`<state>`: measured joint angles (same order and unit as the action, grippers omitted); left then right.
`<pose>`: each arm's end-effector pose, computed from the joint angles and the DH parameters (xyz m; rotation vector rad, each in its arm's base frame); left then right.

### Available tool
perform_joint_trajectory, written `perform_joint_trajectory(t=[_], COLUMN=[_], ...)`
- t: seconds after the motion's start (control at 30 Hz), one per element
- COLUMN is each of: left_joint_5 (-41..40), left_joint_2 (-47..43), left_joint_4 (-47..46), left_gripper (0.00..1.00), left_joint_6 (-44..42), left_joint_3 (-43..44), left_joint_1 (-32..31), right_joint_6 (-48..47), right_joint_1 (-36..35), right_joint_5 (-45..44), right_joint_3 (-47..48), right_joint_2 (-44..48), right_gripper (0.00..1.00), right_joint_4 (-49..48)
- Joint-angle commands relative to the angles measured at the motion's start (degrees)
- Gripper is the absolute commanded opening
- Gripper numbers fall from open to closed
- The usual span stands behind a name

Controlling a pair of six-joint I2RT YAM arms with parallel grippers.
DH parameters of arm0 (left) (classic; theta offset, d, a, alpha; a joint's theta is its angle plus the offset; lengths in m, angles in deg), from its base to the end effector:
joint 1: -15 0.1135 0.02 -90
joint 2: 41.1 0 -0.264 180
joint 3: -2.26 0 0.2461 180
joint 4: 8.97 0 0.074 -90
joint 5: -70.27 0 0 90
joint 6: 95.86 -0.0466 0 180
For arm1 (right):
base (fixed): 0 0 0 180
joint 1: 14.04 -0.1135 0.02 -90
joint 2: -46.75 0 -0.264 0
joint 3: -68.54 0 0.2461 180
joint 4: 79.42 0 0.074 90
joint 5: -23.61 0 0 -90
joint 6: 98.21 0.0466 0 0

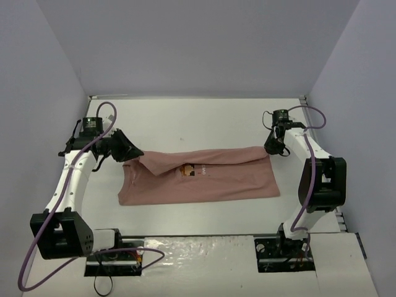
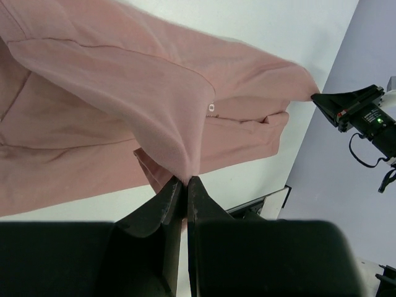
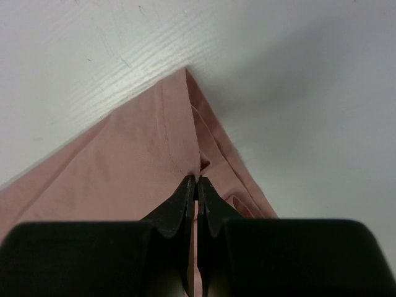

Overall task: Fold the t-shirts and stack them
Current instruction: Fold the other side of the tshirt into a rectangle

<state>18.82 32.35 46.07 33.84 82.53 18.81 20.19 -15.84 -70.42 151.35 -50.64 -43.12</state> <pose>0.2641 -0.0115 0.3134 -0.6000 2.3795 -1.0953 0.3681 0.0083 0.2199 0.5961 2.3880 0.1442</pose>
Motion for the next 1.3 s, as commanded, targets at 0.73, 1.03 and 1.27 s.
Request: perform_joint_trajectory(t=[0.73,1.03,1.27], left_joint_5=[-0.6,-1.8,-6.8], left_joint_2=[-2.3,-6.4,-7.3], left_joint_4=[-3.2,-1.7,-0.7], left_gripper=[0.0,0.0,0.07], left_joint_6=[3.3,3.5,1.4], left_joint_3=[-5.1,-12.0,-16.0], left_joint_1=[0.9,0.9,0.9], right_joint_6=[-0.8,-0.4,-0.3], right_joint_1=[0.3,0.3,0.0], right_joint_5=[-1.4,-1.6,-3.0], right_joint_3=[-4.3,-7.4,-11.5], right_joint_2=[8.2,8.9,8.8], right_gripper=[0.0,0.0,0.0], right_joint_4=[2.6,2.7,2.6])
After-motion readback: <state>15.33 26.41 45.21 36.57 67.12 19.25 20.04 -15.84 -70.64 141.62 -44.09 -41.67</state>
